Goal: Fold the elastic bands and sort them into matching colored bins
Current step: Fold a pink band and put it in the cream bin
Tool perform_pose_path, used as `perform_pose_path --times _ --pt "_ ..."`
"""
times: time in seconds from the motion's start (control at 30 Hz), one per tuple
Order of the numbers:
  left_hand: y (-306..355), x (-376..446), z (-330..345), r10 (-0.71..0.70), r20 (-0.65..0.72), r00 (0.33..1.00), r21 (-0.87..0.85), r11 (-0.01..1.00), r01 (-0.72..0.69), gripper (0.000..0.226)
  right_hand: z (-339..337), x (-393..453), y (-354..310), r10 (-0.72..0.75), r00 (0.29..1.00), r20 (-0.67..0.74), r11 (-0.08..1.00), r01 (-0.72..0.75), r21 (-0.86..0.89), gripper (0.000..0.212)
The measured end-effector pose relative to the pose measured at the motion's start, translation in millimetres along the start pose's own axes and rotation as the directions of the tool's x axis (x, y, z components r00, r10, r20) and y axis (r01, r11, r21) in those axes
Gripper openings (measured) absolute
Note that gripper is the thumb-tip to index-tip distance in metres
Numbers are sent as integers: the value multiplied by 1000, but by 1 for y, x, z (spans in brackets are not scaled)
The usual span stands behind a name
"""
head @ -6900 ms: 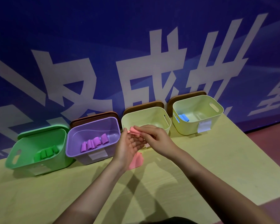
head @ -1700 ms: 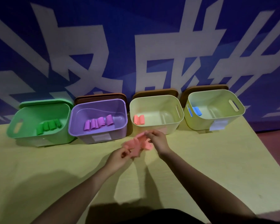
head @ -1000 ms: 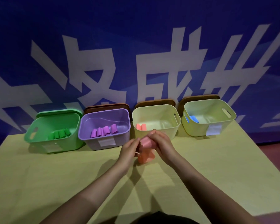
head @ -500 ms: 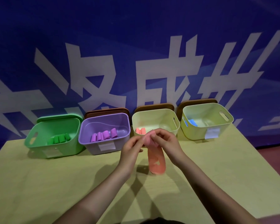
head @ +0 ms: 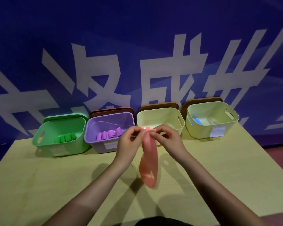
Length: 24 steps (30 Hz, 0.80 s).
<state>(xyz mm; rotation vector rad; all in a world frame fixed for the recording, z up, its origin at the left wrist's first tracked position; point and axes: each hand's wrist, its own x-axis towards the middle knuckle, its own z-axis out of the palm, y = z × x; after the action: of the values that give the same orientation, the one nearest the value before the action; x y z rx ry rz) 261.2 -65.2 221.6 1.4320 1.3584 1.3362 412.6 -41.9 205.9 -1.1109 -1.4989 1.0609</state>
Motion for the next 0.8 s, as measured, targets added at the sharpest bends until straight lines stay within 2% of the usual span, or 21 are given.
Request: perform_pose_path --times 0.07,0.2,0.33,0.4,0.5,0.67,0.73,0.8 --pt "6 -1 -4 -11 14 1000 -45 999 11 14 1 1 -6 -28 1000 -9 999 29 15 10" --pt "16 -7 -6 -12 89 996 -62 998 17 23 3 2 -18 -42 996 82 991 31 127 8" --pt "23 -9 -3 -39 -64 997 -96 995 33 24 7 1 -18 26 998 59 968 -40 249 5" --pt "25 -8 -1 -53 -85 995 -117 992 43 24 10 -3 -14 65 993 100 950 -92 299 12" --pt "32 -9 -1 -70 -80 994 -133 989 59 25 14 -8 -10 112 973 202 956 -160 245 35" --pt "38 -8 1 -133 -116 984 -182 977 110 22 14 -6 -16 95 981 169 974 -127 190 21" --pt "34 -6 3 -245 -39 969 -275 935 225 20 14 -5 -21 81 985 155 975 -110 195 20" --pt "31 -8 6 -277 97 956 -308 905 294 29 13 -5 -23 60 986 156 973 -93 209 17"
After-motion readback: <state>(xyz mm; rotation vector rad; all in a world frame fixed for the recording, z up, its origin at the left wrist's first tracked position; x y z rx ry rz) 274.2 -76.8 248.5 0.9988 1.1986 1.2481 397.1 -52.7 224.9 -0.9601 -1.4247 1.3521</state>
